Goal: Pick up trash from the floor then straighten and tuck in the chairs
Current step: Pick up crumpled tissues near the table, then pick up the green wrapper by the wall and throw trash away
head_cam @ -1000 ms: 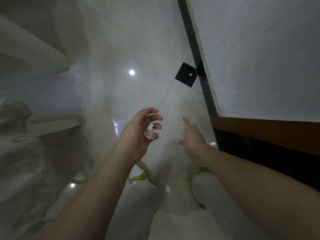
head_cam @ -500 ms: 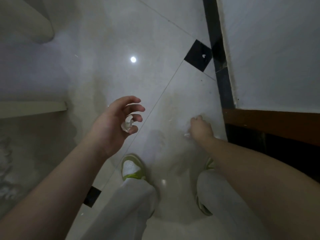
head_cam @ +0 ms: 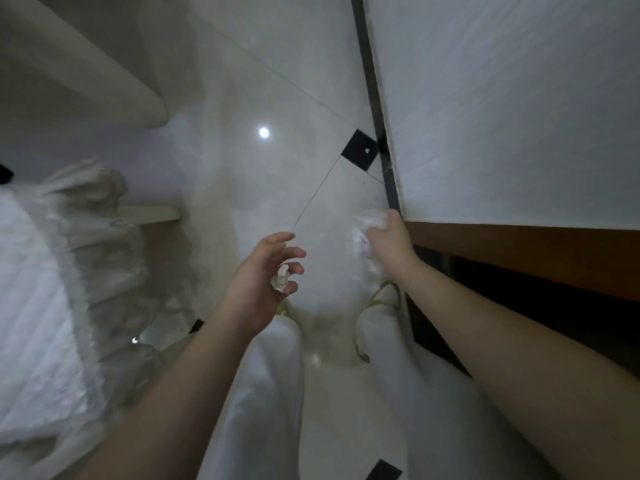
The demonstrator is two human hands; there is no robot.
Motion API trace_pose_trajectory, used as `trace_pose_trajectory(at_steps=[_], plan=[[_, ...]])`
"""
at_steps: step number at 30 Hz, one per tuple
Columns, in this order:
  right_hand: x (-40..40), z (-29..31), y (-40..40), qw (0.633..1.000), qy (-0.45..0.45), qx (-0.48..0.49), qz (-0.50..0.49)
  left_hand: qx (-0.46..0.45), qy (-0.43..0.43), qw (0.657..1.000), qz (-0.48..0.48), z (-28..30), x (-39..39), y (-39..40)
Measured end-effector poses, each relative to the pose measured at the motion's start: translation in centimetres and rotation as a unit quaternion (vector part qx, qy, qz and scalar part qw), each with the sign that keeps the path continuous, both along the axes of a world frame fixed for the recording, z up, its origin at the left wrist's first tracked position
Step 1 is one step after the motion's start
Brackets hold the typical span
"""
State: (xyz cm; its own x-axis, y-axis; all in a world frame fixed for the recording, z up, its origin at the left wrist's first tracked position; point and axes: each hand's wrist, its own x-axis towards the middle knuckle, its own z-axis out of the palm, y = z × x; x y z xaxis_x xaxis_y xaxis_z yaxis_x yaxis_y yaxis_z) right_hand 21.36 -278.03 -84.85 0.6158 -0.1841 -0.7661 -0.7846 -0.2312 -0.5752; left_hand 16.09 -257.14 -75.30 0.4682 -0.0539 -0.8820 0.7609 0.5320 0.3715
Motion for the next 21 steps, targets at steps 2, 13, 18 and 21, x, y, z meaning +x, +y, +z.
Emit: trace_pose_trajectory(at_steps=[2,13,18,21], plan=[[0.4,5.1,0.7,0.999,-0.013,0.048,-0.011,0.006,-0.004,1.0,0.028,3.7,-0.7,1.0],[2.4,28.5,4.2,0.922,0.069,0.381,-0.023,0.029,-0.052,0.99,0.13,21.5,-2.0,3.9],[3.6,37.1,5.8,0.928,-0.007,0.346,0.14,0.021,-0.109,0.978,0.176,29.1,-1.8,3.7],[4.3,40.3,6.5,0.944,-0.026,0.312,0.101,0.007,-0.138,0.968,0.209,33.0,-1.9,3.4]])
